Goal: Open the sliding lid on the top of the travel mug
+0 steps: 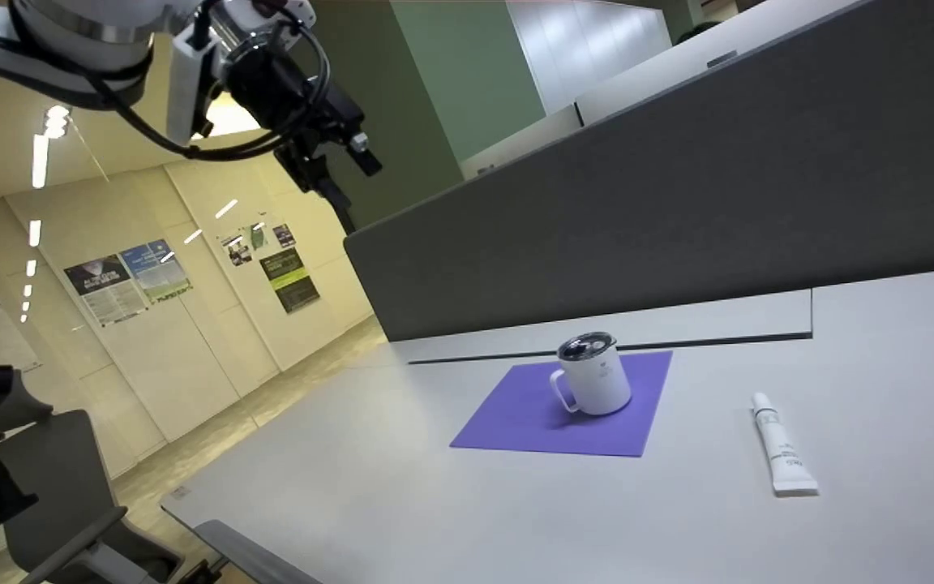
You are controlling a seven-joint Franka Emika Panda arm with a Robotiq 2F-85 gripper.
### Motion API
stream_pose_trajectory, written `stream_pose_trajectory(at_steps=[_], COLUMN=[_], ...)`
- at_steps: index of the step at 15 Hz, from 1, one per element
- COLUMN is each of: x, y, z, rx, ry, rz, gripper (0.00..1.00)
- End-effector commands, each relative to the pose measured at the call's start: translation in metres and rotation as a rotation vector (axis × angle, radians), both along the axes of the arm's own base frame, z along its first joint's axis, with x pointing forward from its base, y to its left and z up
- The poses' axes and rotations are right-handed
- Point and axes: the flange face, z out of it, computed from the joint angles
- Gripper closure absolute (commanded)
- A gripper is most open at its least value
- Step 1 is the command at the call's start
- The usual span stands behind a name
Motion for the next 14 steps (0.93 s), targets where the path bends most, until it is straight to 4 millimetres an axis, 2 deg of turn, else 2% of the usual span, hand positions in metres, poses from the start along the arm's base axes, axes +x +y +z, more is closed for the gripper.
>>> stream_pose_trajectory(at_steps=[1,2,3,6,14], x=[0.007,0.011,0.012,0.012,0.01], y=[-0.016,-0.026,-0.028,-0.017,-0.017], z=[-0.005,-0.01,-0.014,-0.01,-0.008], rx=[0.025,0.032,0.033,0.027,0.027], ry=[0.0,0.01,0.016,0.009,0.005], rz=[-0.035,-0.046,-0.045,-0.024,-0.024], gripper=[0.0,0.0,0.0,0.0,0.0])
